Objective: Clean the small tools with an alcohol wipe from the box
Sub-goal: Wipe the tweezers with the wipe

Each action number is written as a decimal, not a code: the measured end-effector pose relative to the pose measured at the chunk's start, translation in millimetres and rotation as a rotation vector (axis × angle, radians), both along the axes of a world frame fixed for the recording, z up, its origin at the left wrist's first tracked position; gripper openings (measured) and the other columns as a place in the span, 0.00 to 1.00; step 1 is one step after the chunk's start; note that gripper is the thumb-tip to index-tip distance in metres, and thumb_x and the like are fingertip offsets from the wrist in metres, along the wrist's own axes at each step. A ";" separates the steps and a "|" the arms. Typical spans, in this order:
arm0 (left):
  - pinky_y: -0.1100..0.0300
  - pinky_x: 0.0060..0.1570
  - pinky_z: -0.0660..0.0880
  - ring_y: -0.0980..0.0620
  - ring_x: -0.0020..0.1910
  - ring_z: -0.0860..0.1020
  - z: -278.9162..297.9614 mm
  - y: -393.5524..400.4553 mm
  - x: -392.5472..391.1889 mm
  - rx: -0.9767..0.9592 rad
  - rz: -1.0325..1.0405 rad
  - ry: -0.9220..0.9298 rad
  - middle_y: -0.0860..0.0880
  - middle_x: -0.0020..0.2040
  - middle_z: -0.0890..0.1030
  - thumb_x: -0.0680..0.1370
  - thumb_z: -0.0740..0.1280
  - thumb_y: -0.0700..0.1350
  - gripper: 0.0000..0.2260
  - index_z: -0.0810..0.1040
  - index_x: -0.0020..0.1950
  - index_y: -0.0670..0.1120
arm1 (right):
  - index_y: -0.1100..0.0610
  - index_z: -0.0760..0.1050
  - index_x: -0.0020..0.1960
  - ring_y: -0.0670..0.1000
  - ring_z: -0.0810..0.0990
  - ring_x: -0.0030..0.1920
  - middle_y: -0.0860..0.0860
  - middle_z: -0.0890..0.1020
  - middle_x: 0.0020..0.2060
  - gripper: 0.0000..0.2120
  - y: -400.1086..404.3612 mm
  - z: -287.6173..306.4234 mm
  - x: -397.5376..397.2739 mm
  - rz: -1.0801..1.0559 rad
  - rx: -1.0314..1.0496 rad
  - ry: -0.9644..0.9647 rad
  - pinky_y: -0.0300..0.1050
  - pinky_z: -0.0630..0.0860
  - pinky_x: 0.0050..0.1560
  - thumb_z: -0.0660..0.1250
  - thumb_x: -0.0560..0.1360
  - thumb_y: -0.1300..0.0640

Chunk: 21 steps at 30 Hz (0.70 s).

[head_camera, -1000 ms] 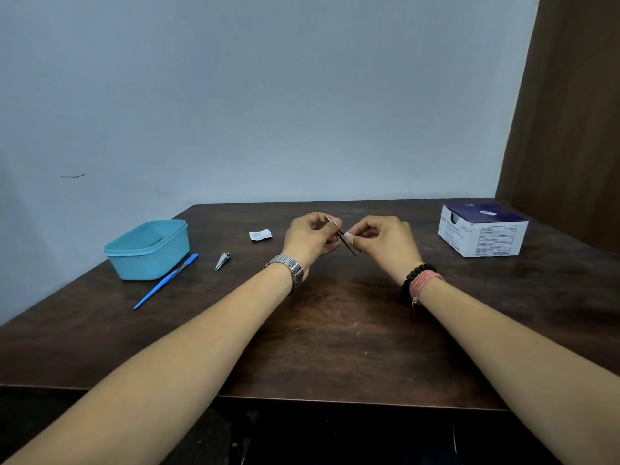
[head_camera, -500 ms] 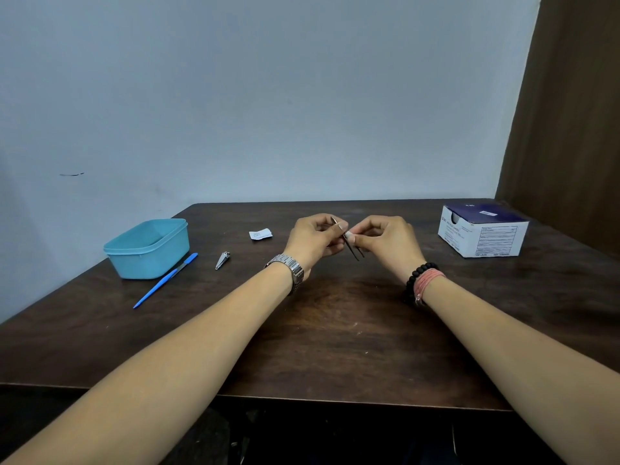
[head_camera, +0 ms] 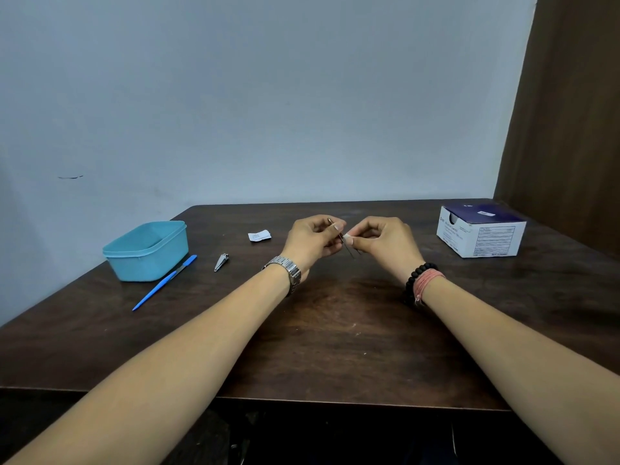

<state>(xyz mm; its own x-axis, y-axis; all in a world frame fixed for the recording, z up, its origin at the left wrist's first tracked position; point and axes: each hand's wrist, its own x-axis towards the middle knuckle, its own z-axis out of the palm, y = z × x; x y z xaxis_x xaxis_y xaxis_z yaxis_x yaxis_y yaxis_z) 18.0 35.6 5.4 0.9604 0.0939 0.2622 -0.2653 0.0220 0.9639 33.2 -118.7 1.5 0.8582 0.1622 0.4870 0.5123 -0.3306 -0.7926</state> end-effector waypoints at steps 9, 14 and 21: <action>0.59 0.46 0.81 0.50 0.42 0.78 4.4 2.6 -2.1 -0.021 0.019 -0.040 0.44 0.41 0.79 0.79 0.66 0.36 0.06 0.81 0.46 0.43 | 0.54 0.84 0.38 0.43 0.83 0.37 0.47 0.85 0.33 0.04 -1.3 0.2 1.4 -0.006 0.004 0.006 0.38 0.78 0.46 0.78 0.68 0.57; 0.60 0.46 0.81 0.51 0.40 0.78 3.8 2.3 -3.3 -0.024 0.007 -0.036 0.45 0.41 0.79 0.78 0.66 0.36 0.05 0.81 0.46 0.43 | 0.55 0.84 0.39 0.45 0.84 0.40 0.48 0.86 0.36 0.03 -0.5 1.2 0.0 -0.008 0.001 -0.007 0.34 0.77 0.43 0.77 0.68 0.59; 0.61 0.45 0.81 0.50 0.42 0.78 4.1 2.0 -3.9 0.001 0.000 -0.049 0.45 0.42 0.80 0.78 0.66 0.36 0.05 0.81 0.46 0.43 | 0.55 0.84 0.40 0.41 0.83 0.37 0.48 0.85 0.35 0.03 -0.6 2.7 -2.3 -0.016 0.008 -0.001 0.32 0.76 0.41 0.77 0.68 0.58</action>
<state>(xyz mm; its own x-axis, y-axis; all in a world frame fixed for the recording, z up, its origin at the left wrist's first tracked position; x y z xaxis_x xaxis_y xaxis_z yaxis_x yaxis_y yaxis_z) 14.1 37.6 9.5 0.9464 0.0935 0.3091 -0.3123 0.0214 0.9497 31.0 -119.3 4.2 0.8600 0.1440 0.4895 0.5079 -0.3322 -0.7947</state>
